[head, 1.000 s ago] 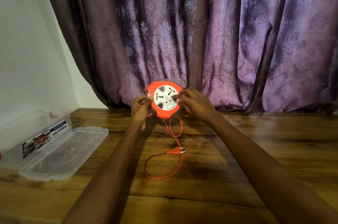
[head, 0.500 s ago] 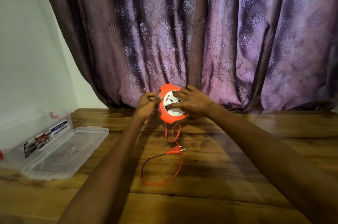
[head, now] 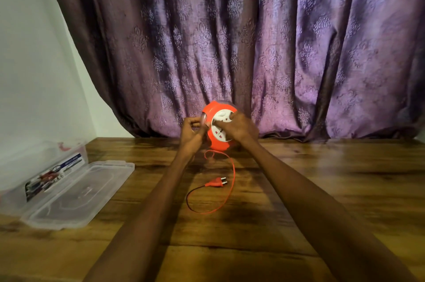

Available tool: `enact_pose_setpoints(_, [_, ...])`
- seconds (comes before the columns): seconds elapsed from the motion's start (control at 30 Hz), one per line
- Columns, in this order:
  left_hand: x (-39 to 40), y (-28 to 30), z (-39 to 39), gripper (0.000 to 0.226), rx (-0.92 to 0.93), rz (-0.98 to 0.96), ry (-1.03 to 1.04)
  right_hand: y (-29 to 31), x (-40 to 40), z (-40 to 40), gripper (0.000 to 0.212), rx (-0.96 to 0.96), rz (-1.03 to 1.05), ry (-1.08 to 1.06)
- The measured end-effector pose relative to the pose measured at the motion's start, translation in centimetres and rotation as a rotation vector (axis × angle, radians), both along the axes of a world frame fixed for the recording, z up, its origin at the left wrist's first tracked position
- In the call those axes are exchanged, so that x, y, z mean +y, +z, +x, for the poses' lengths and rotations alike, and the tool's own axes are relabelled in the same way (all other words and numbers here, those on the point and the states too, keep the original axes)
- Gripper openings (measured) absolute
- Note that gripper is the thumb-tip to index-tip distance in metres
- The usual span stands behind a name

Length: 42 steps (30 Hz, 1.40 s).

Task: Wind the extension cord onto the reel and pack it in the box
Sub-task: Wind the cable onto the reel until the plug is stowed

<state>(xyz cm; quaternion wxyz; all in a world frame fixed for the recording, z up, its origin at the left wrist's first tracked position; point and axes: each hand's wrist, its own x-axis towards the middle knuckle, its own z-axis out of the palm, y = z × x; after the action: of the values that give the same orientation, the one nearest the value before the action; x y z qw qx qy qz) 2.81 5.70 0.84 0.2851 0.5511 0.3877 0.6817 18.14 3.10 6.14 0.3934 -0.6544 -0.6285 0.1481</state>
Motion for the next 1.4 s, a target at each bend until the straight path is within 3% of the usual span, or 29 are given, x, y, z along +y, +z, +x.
enact_pose_setpoints(0.1, [0.2,-0.1,0.2,0.029,0.045,0.020,0.007,-0.7,0.3,0.0,0.048,0.627,-0.110,0.096])
enact_pose_setpoints(0.13, [0.3,-0.2,0.3,0.027,0.058,0.025,0.002,-1.2,0.4,-0.1,0.038,0.732,-0.115,0.102])
enact_pose_setpoints(0.23, [0.5,-0.5,0.3,0.025,0.030,0.011,0.016,-2.1,0.3,-0.2,0.034,0.744,-0.073,0.137])
enact_pose_setpoints(0.4, [1.1,-1.2,-0.8,0.025,-0.150,-0.082,0.012,-3.5,1.0,0.8,0.021,0.392,0.094,0.071])
enact_pose_setpoints(0.47, [1.1,-1.4,-1.6,0.027,-0.193,-0.137,-0.029,-4.2,1.0,1.7,0.010,0.099,0.259,0.058])
enact_pose_setpoints(0.6, [0.5,-1.0,-2.8,0.020,-0.201,-0.187,-0.125,-4.5,1.5,3.5,0.033,-0.603,0.665,0.294])
enact_pose_setpoints(0.73, [0.0,-0.4,-4.1,0.018,-0.136,-0.236,-0.161,-2.1,0.8,3.7,0.058,-1.104,0.563,0.439])
enact_pose_setpoints(0.9, [-1.4,0.6,-4.5,0.011,-0.001,-0.286,-0.253,-0.2,0.3,3.3,0.044,-1.524,0.586,0.566])
enact_pose_setpoints(1.13, [-1.6,1.1,-3.8,0.011,0.103,-0.301,-0.280,-0.6,0.5,3.1,0.043,-1.693,0.742,0.575])
enact_pose_setpoints(1.4, [-1.3,3.1,-4.9,0.033,0.217,-0.413,-0.306,-0.9,1.2,4.6,0.051,-1.428,0.616,0.268])
